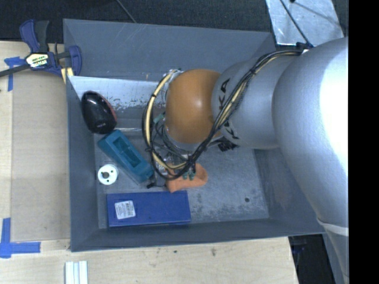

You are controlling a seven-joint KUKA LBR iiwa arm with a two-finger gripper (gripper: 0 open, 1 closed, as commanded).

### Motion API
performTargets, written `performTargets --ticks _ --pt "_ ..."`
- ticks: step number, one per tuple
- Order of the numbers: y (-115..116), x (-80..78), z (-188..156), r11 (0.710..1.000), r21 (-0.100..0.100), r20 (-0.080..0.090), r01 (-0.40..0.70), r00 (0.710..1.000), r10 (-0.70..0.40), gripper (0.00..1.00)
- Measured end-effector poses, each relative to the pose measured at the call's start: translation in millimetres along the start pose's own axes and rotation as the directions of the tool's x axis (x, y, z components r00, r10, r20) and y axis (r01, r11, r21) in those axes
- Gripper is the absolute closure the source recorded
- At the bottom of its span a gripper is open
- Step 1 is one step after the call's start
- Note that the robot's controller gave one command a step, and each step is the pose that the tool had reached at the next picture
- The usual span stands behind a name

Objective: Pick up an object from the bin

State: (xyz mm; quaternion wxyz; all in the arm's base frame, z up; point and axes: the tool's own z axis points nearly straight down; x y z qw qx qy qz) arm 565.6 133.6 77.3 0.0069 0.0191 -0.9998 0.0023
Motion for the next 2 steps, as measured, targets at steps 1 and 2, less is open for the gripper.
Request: performTargets --ticks 1,2 --pt "0.0 0.0 0.0 1.000 0.000 0.000 0.000 1.000 0.000 1.00" --pt "-30.0 12.0 -169.1 1.000 -0.005 0.021 -0.009 1.000 0.009 1.00"
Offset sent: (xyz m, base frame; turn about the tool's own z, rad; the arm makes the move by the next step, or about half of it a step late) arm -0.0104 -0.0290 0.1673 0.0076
